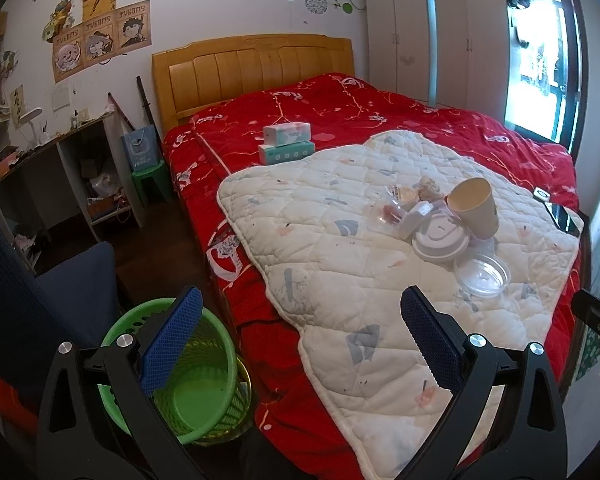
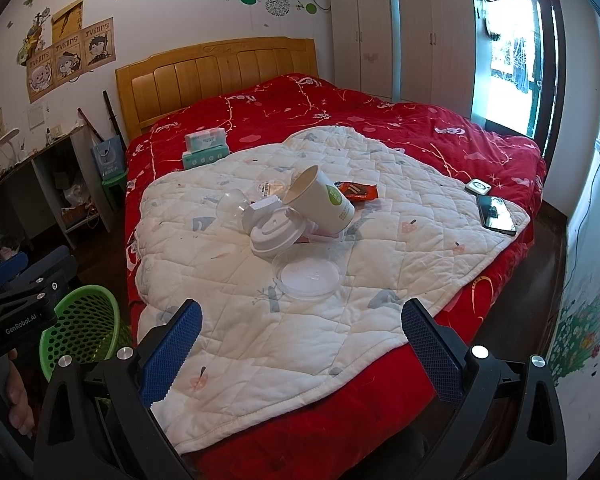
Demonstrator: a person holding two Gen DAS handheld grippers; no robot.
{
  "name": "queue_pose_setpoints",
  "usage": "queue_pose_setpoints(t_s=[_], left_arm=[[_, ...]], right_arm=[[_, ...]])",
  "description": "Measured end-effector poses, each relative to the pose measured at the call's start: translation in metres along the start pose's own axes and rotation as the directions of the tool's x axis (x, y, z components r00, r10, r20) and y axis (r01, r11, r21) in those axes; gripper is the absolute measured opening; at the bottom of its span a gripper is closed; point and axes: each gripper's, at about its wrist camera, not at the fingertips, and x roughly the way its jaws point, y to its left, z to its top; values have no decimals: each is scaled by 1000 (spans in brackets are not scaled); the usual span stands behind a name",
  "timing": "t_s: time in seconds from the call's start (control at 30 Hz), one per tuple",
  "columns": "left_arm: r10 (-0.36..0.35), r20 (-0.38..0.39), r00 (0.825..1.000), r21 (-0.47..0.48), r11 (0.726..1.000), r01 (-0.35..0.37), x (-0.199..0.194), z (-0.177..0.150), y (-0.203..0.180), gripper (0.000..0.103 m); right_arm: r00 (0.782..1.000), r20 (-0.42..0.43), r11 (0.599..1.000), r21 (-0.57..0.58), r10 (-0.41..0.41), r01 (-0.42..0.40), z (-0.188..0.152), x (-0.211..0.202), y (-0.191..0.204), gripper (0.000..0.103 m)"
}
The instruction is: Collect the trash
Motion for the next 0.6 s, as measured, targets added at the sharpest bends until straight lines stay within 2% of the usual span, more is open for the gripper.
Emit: queue_pose_setpoints(t_s=[0.6], left_arm=[[3,-16,1000,-7,1000,-3,7,-2,-2,98]], right_arm=[[1000,-5,1000,0,-1,1,4,1,1,97]])
